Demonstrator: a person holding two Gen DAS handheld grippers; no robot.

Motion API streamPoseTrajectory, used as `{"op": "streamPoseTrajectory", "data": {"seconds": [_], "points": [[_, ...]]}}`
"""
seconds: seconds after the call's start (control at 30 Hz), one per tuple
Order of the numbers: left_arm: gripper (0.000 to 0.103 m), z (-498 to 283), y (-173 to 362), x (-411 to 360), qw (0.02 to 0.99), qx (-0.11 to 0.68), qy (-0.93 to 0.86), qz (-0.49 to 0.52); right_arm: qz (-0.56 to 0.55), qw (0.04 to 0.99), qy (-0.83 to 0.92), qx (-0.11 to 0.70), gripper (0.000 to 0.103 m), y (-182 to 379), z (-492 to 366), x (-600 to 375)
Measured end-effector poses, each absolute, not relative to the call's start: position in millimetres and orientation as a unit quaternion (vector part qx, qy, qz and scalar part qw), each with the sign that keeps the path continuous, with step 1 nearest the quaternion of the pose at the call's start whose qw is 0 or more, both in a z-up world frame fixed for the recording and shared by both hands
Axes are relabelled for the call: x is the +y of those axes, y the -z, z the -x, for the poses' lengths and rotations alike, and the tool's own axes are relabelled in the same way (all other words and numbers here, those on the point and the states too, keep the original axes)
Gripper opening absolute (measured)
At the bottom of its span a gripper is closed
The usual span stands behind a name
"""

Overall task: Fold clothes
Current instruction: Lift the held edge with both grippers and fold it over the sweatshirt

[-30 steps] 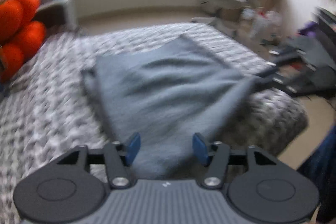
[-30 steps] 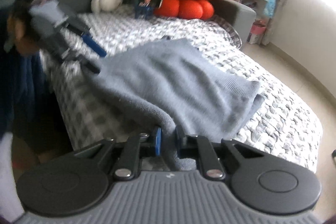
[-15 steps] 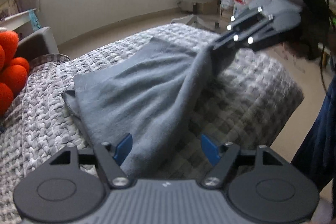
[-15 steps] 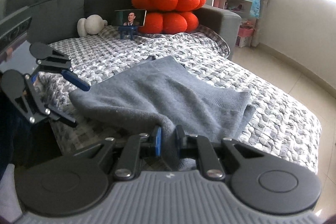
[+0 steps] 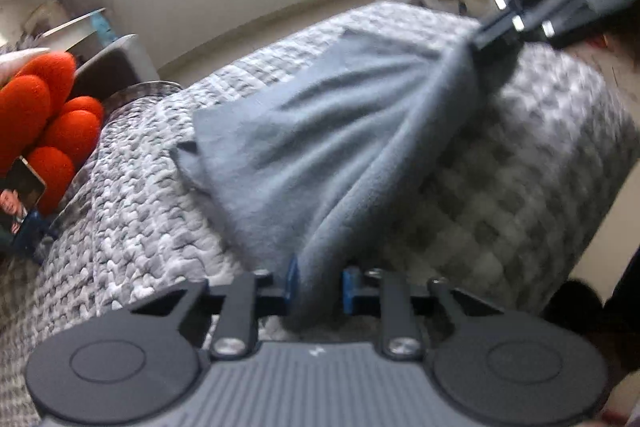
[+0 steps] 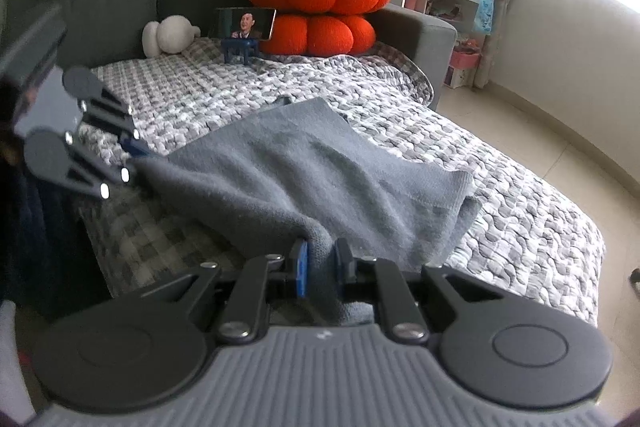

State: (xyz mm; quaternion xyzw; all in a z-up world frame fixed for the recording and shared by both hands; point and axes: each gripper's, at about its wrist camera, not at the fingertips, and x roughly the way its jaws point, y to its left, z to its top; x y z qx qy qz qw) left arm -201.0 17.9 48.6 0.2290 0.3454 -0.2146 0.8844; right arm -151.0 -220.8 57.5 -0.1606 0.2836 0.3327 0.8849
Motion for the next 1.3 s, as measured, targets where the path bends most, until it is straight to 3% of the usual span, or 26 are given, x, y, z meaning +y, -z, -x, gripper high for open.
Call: {"op": "streamPoseTrajectory", "data": {"seconds": [0.07,0.17,0.4,0.8,1.3], "points": [[0.019,195,-50,21,0.888,0.35,0.209,-0.212,0.168,0.884,-0.331,0.285,0.018,-55,152,-220],[0.018,188,-53,26,0.894,0.356,0.201,-0.184,0.179,0.88,-0.334,0.286,0.029,-53,155,-219],[0.018,177,-58,33,0.901,0.363,0.193,-0.139,0.203,0.863,-0.349,0.305,0.033,-42,164,-218],[0.018,165,-62,43,0.907,0.371,0.182,-0.084,0.212,0.873,-0.338,0.281,0.017,-45,171,-222],[0.017,138,-81,44,0.923,0.339,0.175,-0.048,0.138,0.914,-0.301,0.233,0.015,-69,153,-234]]}}
